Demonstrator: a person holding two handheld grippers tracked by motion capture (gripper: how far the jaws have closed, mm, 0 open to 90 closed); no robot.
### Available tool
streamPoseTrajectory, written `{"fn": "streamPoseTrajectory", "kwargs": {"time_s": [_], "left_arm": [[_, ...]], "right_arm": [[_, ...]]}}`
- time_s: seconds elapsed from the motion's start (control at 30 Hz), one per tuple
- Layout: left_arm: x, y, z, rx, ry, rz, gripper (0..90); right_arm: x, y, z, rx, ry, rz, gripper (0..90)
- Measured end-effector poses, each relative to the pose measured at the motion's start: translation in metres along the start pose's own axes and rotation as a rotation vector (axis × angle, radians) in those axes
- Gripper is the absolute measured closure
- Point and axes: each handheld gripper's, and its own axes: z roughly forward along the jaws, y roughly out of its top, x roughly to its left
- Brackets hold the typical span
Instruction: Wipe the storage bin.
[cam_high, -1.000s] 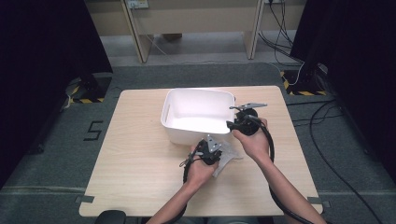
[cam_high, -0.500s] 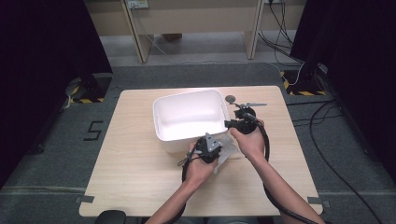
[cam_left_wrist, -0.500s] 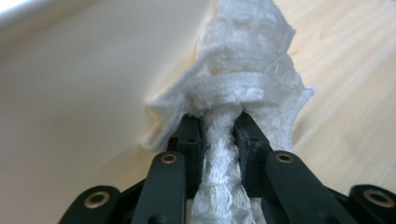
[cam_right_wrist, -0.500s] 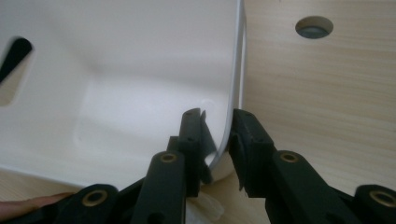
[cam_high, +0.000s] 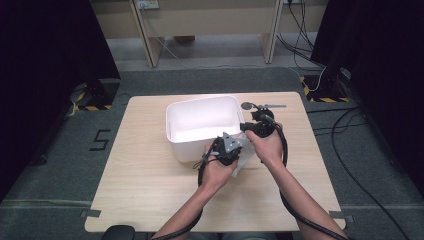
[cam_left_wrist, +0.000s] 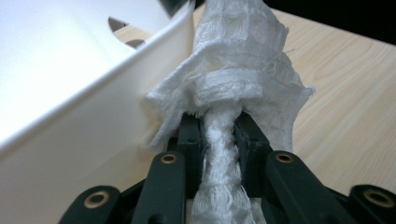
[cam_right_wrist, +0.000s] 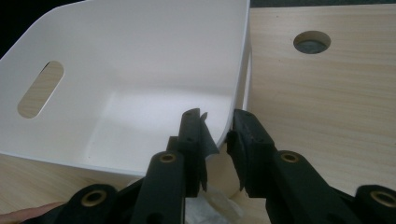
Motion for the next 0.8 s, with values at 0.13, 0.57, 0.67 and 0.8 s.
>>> {"fn": "streamPoseTrajectory", "kwargs": {"time_s": [0.13,0.57,0.67,0.8], "left_arm": [[-0.003,0.009,0.0,-0.014,-0.001,0.012,75.2],[-0.005,-0.012,0.019,0.056,0.012,0.036,75.2],[-0.004,-0.019,0.021,0.079,0.0,0.025,75.3],[0.0,-0.023,0.008,0.074,-0.025,0.002,75.5]], "right_arm": [[0.0,0.001,0.0,0.004,0.003,0.002,74.2],[0.0,0.004,0.002,0.018,0.004,0.006,74.0],[-0.001,0.003,0.004,0.02,0.004,0.005,73.1],[-0.002,0.003,0.006,0.017,0.003,0.002,69.1]]}}
